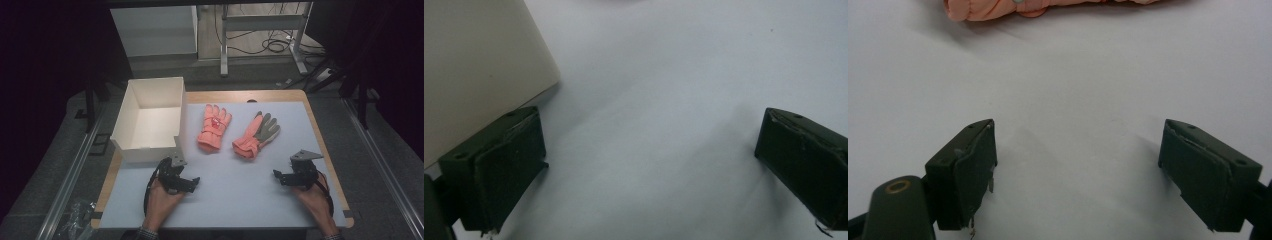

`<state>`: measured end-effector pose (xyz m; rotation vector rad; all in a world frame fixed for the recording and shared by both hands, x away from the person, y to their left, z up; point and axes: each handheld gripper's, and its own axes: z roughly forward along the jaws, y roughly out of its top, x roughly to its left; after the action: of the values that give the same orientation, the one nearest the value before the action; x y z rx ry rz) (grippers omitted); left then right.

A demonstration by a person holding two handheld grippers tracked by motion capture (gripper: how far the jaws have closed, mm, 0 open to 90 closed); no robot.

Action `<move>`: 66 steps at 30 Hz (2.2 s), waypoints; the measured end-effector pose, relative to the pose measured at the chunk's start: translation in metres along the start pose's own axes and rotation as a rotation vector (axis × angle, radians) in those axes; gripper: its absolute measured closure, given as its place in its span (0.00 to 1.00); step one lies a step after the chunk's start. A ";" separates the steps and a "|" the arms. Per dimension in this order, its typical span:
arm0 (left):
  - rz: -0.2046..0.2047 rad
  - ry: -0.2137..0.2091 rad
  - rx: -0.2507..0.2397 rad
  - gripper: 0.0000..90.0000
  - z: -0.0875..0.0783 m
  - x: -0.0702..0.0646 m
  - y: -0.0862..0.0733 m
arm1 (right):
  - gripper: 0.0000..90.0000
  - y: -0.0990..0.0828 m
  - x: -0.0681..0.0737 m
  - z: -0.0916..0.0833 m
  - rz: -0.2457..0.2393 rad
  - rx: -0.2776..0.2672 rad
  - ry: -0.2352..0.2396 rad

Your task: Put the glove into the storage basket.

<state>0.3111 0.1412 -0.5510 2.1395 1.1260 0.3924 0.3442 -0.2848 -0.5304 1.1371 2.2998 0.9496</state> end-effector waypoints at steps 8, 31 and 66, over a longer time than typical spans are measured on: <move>0.000 0.000 -0.001 0.00 0.000 0.000 0.000 | 0.28 0.000 -0.001 -0.003 0.016 -0.010 -0.003; -0.001 0.000 -0.001 0.00 0.000 0.000 0.000 | 0.34 0.046 -0.013 0.008 0.101 -0.054 0.047; -0.002 0.000 -0.003 0.00 0.000 0.000 0.000 | 0.43 0.120 -0.034 0.068 0.111 -0.017 0.002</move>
<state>0.3110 0.1411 -0.5512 2.1360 1.1267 0.3929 0.4694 -0.2329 -0.4882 1.2686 2.2460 1.0087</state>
